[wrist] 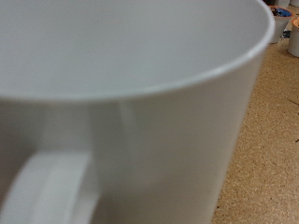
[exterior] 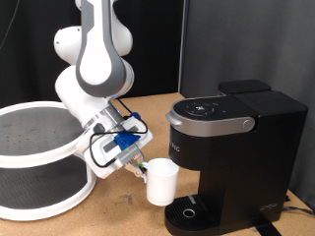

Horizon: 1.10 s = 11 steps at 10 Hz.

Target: Make a cup of coffee with the keurig machine

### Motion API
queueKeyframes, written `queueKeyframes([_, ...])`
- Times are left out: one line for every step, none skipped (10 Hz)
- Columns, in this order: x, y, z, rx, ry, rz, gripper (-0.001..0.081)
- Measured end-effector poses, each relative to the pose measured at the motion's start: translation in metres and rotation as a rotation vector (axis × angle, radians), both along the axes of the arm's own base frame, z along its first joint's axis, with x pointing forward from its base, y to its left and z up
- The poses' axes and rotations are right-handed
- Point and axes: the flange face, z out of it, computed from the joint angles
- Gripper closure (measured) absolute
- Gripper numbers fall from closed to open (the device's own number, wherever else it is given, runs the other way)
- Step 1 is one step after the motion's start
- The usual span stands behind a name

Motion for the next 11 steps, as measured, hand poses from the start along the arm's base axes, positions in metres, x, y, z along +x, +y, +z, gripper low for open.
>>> queueKeyframes([0.002,0.003,0.0,0.003,-0.002,0.001,0.0739])
queueKeyframes([0.004,0.008,0.0,0.009,-0.002,0.002,0.0739])
queueKeyframes([0.007,0.012,-0.001,0.016,-0.003,0.0,0.0739])
queueKeyframes([0.009,0.015,-0.003,0.023,-0.001,-0.002,0.0739])
queueKeyframes([0.012,0.02,-0.005,0.034,0.001,-0.004,0.0739])
queueKeyframes([0.014,0.025,-0.008,0.043,0.001,-0.009,0.0739])
queueKeyframes([0.016,0.031,-0.011,0.051,0.004,-0.011,0.0739])
queueKeyframes([0.018,0.037,-0.015,0.057,0.009,-0.01,0.0739])
queueKeyframes([0.019,0.043,-0.019,0.061,0.012,-0.009,0.0739])
queueKeyframes([0.02,0.049,-0.024,0.061,0.017,-0.007,0.0739])
queueKeyframes([0.02,0.055,-0.029,0.061,0.022,-0.002,0.0739])
